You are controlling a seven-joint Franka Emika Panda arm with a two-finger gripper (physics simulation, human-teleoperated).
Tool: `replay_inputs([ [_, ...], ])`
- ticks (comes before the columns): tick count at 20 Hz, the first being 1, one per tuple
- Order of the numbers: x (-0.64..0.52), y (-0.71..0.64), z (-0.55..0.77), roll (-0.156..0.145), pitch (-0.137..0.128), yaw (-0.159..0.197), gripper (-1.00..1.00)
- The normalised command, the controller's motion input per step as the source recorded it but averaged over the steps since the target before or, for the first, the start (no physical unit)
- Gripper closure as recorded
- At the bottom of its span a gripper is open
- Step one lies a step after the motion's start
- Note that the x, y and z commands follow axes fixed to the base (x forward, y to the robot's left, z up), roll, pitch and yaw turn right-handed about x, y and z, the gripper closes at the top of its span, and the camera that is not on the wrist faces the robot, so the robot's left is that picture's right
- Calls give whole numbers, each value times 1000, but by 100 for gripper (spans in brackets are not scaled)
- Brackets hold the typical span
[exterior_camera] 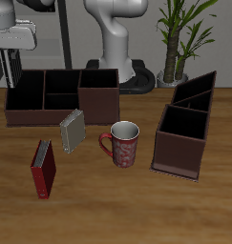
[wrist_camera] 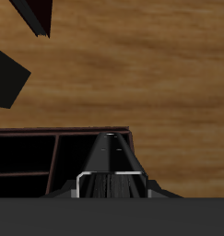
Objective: Place the striped book into the back desk caddy's left compartment and place the red book into the back desk caddy's left compartment and place the yellow book into the left desk caddy's right compartment
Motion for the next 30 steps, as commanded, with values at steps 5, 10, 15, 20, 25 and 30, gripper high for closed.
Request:
replay_inputs([
  [5,85,102,-212,5,75,14,100],
  [10,-67,103,-227,1,55,19,100],
  [15,-15,12,-77,-12,-6,-1,100],
  [20,79,-25,-186,31,20,-34,100],
  [25,15,-79,-132,60,29,-56,100],
  [30,-78,-78,-118,34,21,-36,100],
])
